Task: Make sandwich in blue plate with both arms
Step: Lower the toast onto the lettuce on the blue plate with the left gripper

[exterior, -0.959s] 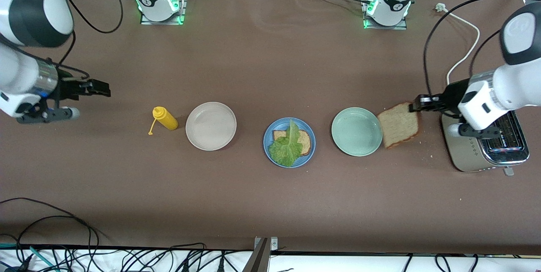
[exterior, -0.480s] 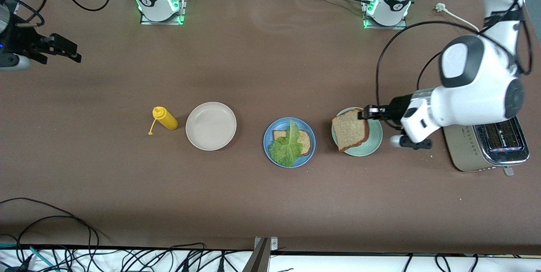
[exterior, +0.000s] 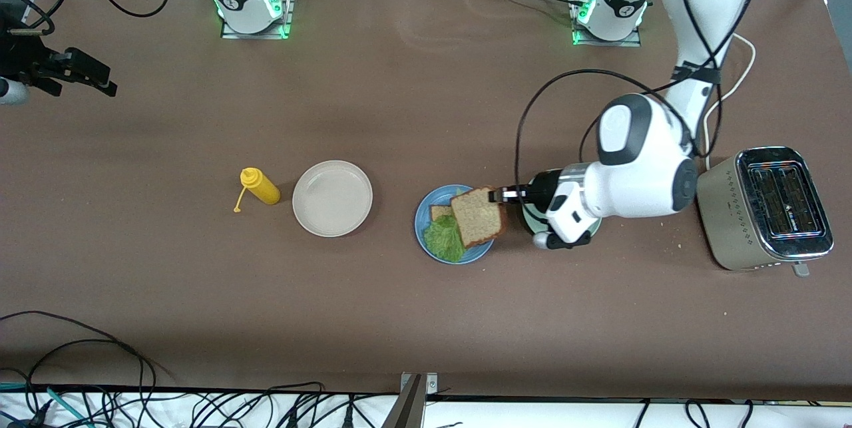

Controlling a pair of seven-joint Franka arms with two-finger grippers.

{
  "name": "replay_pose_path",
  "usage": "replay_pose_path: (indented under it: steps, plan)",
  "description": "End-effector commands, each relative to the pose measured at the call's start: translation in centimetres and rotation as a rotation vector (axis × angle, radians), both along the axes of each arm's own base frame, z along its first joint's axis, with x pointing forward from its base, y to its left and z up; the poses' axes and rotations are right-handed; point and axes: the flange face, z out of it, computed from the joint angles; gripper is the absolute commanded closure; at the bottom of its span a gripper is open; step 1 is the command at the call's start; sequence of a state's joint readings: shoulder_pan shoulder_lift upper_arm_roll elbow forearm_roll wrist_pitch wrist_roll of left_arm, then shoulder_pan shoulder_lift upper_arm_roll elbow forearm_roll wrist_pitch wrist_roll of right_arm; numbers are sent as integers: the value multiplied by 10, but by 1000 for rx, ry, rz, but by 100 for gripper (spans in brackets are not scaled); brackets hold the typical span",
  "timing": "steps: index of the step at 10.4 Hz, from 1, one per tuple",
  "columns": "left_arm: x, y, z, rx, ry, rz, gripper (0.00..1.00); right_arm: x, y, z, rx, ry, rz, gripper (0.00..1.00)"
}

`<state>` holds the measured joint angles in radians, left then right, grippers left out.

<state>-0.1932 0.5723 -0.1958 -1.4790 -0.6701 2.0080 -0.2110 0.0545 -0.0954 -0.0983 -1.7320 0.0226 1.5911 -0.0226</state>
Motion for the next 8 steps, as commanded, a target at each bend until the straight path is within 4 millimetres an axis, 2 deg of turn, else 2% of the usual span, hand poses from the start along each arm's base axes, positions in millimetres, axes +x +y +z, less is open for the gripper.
replay_pose_path:
  steps: [1, 2, 3, 4, 6, 8]
  plan:
    - [0, -49, -24, -41, -23, 24, 100, 6, 10, 9, -10, 0, -14, 0]
    - [-5, -65, -36, -34, -37, 19, 100, 6, 10, 16, -14, -9, -21, 0]
    - [-11, -81, -46, -19, -49, 2, 100, 6, -5, 23, -10, -26, -44, 0]
    - [-15, -87, -59, -5, -49, -15, 100, 6, -8, 23, -9, -26, -49, 0]
    - [-16, -87, -72, 41, -68, -45, 100, 8, -5, 27, -12, -41, -45, 0]
    - [-16, -83, -78, 66, -85, -71, 100, 8, -5, 27, -12, -39, -45, 0]
